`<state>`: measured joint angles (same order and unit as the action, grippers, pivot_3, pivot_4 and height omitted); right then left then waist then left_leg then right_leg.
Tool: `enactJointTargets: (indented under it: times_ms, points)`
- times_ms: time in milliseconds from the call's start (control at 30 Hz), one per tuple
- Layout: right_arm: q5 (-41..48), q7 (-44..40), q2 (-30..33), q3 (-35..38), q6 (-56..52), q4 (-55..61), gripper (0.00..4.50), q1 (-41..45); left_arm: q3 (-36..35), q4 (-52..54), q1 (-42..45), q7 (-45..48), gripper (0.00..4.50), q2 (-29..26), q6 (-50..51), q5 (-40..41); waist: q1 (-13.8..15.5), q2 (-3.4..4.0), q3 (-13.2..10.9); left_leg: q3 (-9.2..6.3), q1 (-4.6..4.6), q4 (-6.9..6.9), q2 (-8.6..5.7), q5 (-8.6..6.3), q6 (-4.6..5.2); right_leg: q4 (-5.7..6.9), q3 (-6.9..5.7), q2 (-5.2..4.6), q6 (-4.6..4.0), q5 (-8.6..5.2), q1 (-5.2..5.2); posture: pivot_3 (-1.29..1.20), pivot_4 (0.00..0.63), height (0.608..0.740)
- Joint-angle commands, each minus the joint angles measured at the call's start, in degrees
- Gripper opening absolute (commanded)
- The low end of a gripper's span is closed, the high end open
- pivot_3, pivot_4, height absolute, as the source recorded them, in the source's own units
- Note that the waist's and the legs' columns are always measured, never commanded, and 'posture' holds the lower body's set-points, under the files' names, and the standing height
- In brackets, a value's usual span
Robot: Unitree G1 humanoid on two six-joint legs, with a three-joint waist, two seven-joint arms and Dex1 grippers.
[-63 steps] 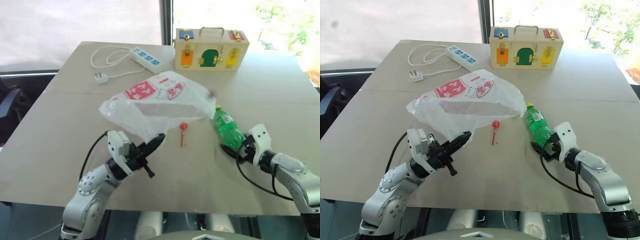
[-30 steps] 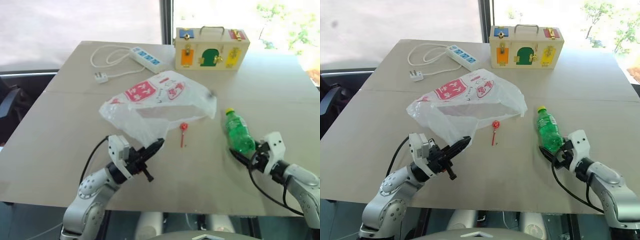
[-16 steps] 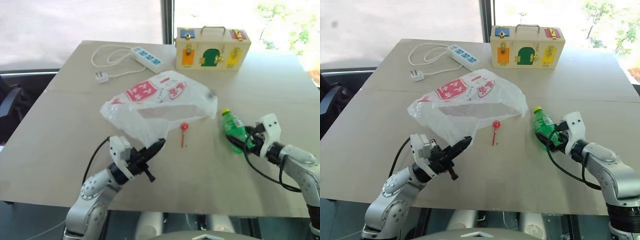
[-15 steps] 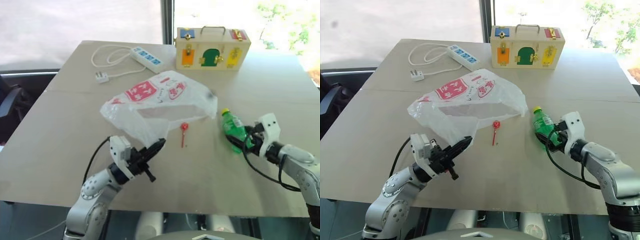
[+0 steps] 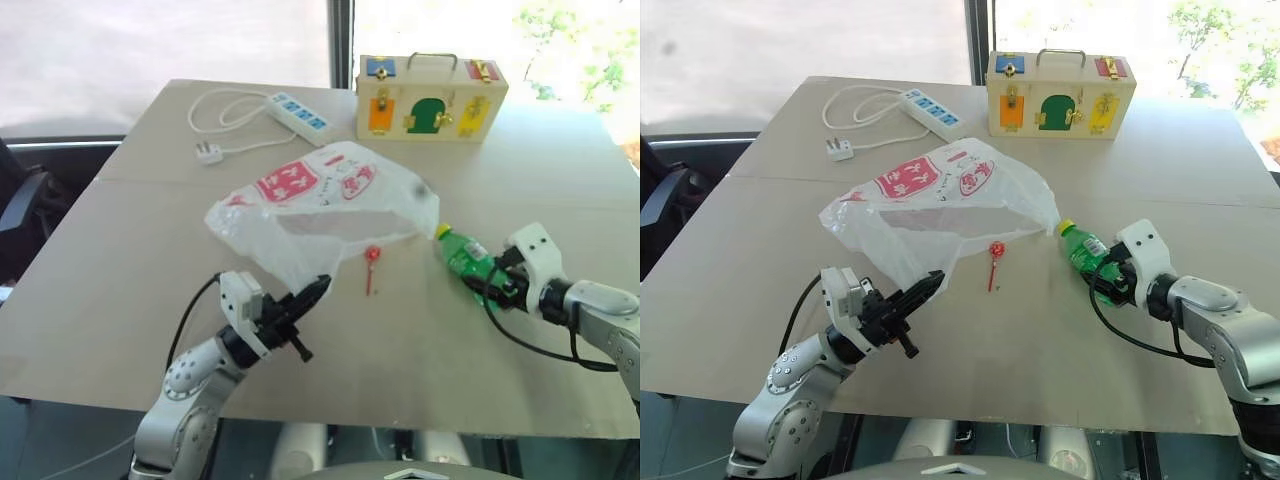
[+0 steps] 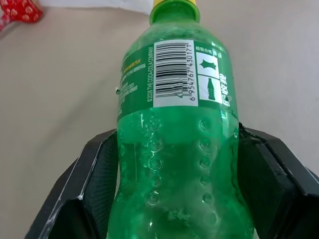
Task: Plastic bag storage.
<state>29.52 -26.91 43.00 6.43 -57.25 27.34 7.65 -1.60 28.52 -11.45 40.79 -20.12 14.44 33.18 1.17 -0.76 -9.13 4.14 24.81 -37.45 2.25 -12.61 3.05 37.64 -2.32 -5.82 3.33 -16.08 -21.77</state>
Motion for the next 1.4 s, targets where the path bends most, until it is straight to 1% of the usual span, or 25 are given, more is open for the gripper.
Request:
enactJointTargets:
  times_ms: [33,167,300,400,500,667,800,933,967,1000,1033,1067,1167,1200,1267,1333,1400]
  points:
    - [1.41,-3.74,2.67,2.25,-0.71,0.19,2.9,-1.07,0.11,0.97,0.37,-0.33,0.0,0.07,-0.39,0.57,0.01,0.0,-0.01,0.0,0.0,0.0,0.0,0.0,0.01,-0.01,0.0,0.0,0.0,0.0,0.0,0.0,0.15,0.731]
    - [9.98,-14.9,7.0,6.95,-1.84,2.36,2.9,-4.16,-0.39,1.45,0.69,-0.52,0.0,0.06,0.1,1.5,0.02,-0.01,-0.03,-0.01,0.04,0.03,0.0,-0.01,0.03,-0.02,-0.02,0.0,0.01,0.0,0.03,0.0,0.15,0.731]
    - [16.52,-19.74,9.25,8.42,-4.03,5.6,2.9,-5.49,-0.21,1.75,0.37,-0.23,0.0,-0.33,0.25,1.98,-0.58,0.01,-0.08,0.01,0.03,0.04,0.08,-0.02,0.03,0.01,0.01,0.08,0.02,0.0,-0.01,0.0,0.15,0.731]
    - [21.81,-18.95,7.51,7.75,-6.32,8.44,2.9,-3.89,-0.11,2.0,0.15,-0.19,0.0,-0.45,0.27,2.09,-0.59,0.01,-0.1,0.02,-0.03,0.04,0.18,-0.01,0.03,0.04,0.05,0.21,0.01,0.0,-0.02,0.0,0.15,0.731]
    - [25.73,-13.96,3.32,6.69,-8.58,8.19,2.9,0.9,0.17,2.44,-0.2,-0.01,0.0,-0.59,0.29,2.11,-0.61,-0.07,-0.15,0.03,-0.04,0.03,0.18,-0.01,0.02,0.03,0.07,0.21,0.01,0.0,-0.01,0.0,0.15,0.731]
    - [21.75,-5.75,-3.21,-0.39,-10.64,3.25,2.9,10.74,1.3,4.06,-1.61,0.89,0.0,-1.27,0.88,2.77,-0.48,-0.1,-0.18,0.04,0.02,0.01,0.13,-0.02,0.02,0.01,0.08,0.13,0.0,0.0,-0.05,0.0,0.15,0.731]
    - [15.45,0.6,-10.42,-6.46,-9.19,-3.61,2.9,19.72,1.28,4.12,-2.43,1.29,0.0,-1.58,0.45,2.72,-0.56,-0.04,-0.23,0.06,0.05,0.06,0.09,-0.01,0.01,0.03,0.08,0.08,-0.01,0.0,-0.1,0.0,0.15,0.731]
    - [12.3,5.87,-21.95,-7.93,-7.52,-12.79,2.9,30.56,2.45,3.57,-3.19,2.13,0.0,-1.94,-0.43,1.5,-0.79,0.04,-0.3,0.07,0.05,0.06,0.1,-0.01,0.01,0.1,0.09,0.09,-0.01,0.01,-0.14,0.0,0.15,0.731]
    - [11.71,6.39,-23.9,-8.2,-7.32,-14.2,2.9,32.34,2.68,3.41,-3.31,2.25,0.0,-1.96,-0.66,1.29,-0.85,0.05,-0.3,0.12,0.06,0.05,0.1,-0.01,0.01,0.13,0.12,0.1,0.0,0.02,-0.19,0.0,0.15,0.731]
    - [12.15,8.26,-27.97,-7.11,-7.02,-16.96,2.9,34.53,2.93,2.99,-3.23,2.38,0.0,-1.88,-0.94,1.01,-1.23,0.08,-0.32,0.12,0.07,0.05,0.09,0.0,0.01,0.15,0.12,0.1,0.01,0.02,-0.2,0.0,0.15,0.731]
    - [12.25,11.35,-32.9,-5.15,-6.23,-20.53,2.9,36.46,3.23,2.3,-2.88,2.49,0.0,-1.76,-1.32,0.6,-1.19,0.06,-0.31,0.14,0.09,0.06,0.09,0.0,0.01,0.2,0.14,0.11,0.2,0.13,-0.25,0.0,0.15,0.731]
    - [11.94,14.49,-37.11,-3.47,-5.34,-24.06,2.9,37.98,3.45,1.67,-2.48,2.61,0.0,-1.66,-1.71,0.21,-1.43,0.06,-0.31,0.08,0.13,0.06,0.09,-0.01,0.01,0.21,0.08,0.12,0.21,0.14,-0.28,0.0,0.15,0.731]
    - [9.01,21.64,-46.18,-0.41,-0.93,-33.19,2.9,40.88,3.58,-0.09,-0.93,2.37,0.0,-0.8,-2.82,-0.6,-1.87,0.1,-0.32,0.1,0.16,0.12,0.11,0.01,-0.02,0.33,0.09,0.2,0.22,0.14,-0.36,0.0,0.15,0.731]
    - [8.65,23.49,-48.63,0.64,0.14,-35.36,3.92,41.73,3.48,-0.66,-0.52,2.4,0.0,-0.61,-3.12,-0.69,-1.8,0.09,-0.32,0.06,0.19,0.13,0.11,0.03,-0.05,0.33,0.05,0.22,0.22,0.15,-0.37,0.0,0.15,0.731]
    - [10.7,27.54,-53.89,4.5,1.85,-39.0,4.42,43.74,3.4,-1.91,0.14,2.96,0.0,-0.65,-3.87,-1.33,-1.77,0.1,-0.33,0.07,0.22,0.13,0.08,0.03,-0.05,0.31,0.05,0.2,0.23,0.15,-0.37,0.0,0.15,0.731]
    - [14.52,31.64,-58.48,8.57,3.73,-42.55,4.42,46.65,3.37,-3.47,0.81,4.1,0.0,-1.19,-4.67,-1.83,-1.67,0.11,-0.34,0.04,0.24,0.12,0.02,0.03,-0.05,0.29,0.0,0.15,0.24,0.15,-0.35,0.0,0.15,0.731]
    - [16.01,33.54,-59.48,9.18,4.14,-43.84,4.42,47.77,2.55,-4.44,1.45,4.9,0.0,-1.45,-4.64,-0.86,-2.03,0.14,-0.35,0.12,0.24,0.11,-0.01,0.03,-0.05,0.29,0.02,0.07,0.25,0.16,-0.36,0.0,0.15,0.731]
